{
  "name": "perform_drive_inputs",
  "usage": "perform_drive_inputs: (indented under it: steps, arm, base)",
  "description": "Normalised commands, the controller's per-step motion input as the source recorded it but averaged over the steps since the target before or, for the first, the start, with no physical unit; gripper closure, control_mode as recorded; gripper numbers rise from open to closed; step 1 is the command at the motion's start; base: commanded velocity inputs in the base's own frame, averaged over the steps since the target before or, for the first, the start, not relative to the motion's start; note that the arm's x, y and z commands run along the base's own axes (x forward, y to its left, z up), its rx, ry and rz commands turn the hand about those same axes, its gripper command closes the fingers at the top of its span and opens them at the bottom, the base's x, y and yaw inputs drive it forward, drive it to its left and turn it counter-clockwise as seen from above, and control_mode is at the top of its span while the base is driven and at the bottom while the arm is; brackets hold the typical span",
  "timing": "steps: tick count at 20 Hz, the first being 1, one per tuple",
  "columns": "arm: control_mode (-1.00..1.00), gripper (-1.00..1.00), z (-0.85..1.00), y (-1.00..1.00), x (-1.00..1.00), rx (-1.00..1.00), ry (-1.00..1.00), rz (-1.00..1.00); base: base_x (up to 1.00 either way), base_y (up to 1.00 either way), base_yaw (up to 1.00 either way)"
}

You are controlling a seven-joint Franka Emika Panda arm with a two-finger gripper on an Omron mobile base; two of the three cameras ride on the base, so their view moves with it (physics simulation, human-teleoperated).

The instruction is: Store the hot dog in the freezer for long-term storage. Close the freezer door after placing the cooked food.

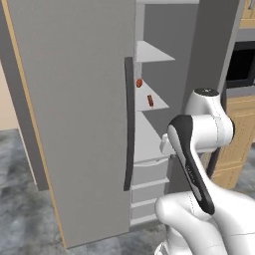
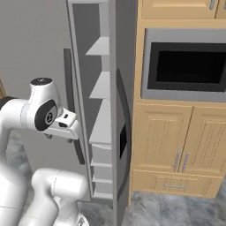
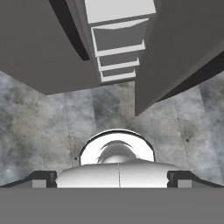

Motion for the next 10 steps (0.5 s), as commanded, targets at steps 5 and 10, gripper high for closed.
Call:
perform_drive_inputs:
  steps: [5, 10]
  arm:
    - [1.00, -1.00, 0.00, 0.00, 0.00, 0.00, 0.00, 0.00]
    - [1.00, -1.00, 0.00, 0.00, 0.00, 0.00, 0.00, 0.00]
  base:
    - [-0.23, -0.31, 0.00]
    - [-0.31, -0.29, 0.00]
